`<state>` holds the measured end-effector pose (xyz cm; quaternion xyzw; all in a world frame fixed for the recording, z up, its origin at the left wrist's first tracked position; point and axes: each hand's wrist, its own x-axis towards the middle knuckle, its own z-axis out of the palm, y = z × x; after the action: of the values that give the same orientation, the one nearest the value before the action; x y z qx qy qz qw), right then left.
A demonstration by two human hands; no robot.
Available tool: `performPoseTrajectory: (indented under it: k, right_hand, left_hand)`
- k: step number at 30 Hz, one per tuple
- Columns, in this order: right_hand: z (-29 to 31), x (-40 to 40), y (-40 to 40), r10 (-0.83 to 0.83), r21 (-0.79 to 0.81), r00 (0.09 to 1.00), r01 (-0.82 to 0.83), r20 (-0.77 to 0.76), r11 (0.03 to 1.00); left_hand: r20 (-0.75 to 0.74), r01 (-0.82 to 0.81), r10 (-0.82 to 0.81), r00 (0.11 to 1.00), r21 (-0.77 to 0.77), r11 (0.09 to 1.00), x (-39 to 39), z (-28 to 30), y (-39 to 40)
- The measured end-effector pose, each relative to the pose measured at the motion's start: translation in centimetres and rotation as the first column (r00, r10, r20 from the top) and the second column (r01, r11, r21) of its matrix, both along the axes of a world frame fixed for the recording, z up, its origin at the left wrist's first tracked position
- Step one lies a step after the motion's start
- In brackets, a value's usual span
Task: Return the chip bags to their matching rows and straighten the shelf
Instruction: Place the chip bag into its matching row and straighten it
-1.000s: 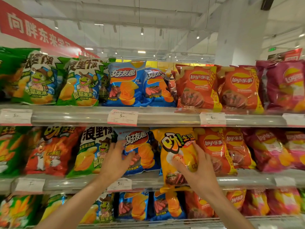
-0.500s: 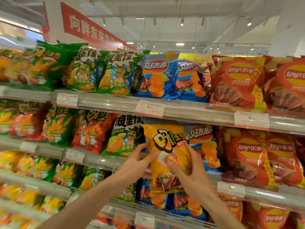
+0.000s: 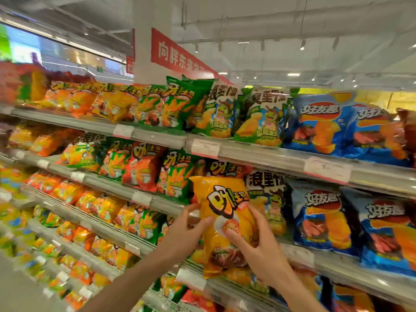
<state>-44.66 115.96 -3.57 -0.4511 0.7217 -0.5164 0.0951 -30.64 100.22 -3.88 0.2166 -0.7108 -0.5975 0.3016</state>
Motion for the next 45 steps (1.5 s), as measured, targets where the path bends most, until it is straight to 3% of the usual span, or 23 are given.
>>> performPoseTrajectory:
  k: [12,17,23,30,37,45]
  right_hand:
    - [-0.4,13.6,-19.8,0.205,0.058,0.977,-0.208,0.054,0.976]
    - [-0.8,15.5,-27.6,0.249,0.074,0.966,-0.254,0.074,0.964]
    - [-1.4,17.3,-39.7,0.299,-0.012,0.952,-0.299,0.070,0.954]
    - [0.7,20.0,-54.5,0.329,-0.072,0.944,-0.327,0.032,0.942]
    - [1.5,23.4,-63.9,0.277,-0.023,0.958,-0.279,-0.076,0.960]
    - [0.5,28.2,-70.9,0.041,-0.014,0.981,-0.045,-0.190,0.999]
  left_hand:
    - [-0.020,-0.174,0.174,0.985,0.004,0.985,16.7,-1.6,-17.7]
    - [-0.054,-0.221,0.221,0.974,0.018,0.975,19.5,-2.3,-24.4]
    - [-0.067,-0.284,0.283,0.957,-0.004,0.959,21.3,-2.1,-35.0]
    - [0.012,-0.329,0.331,0.944,-0.081,0.941,24.6,0.9,-49.1]
    - [0.004,-0.318,0.319,0.948,-0.034,0.947,27.4,1.5,-58.9]
    - [0.027,-0.145,0.147,0.989,-0.071,0.987,29.4,1.0,-68.8]
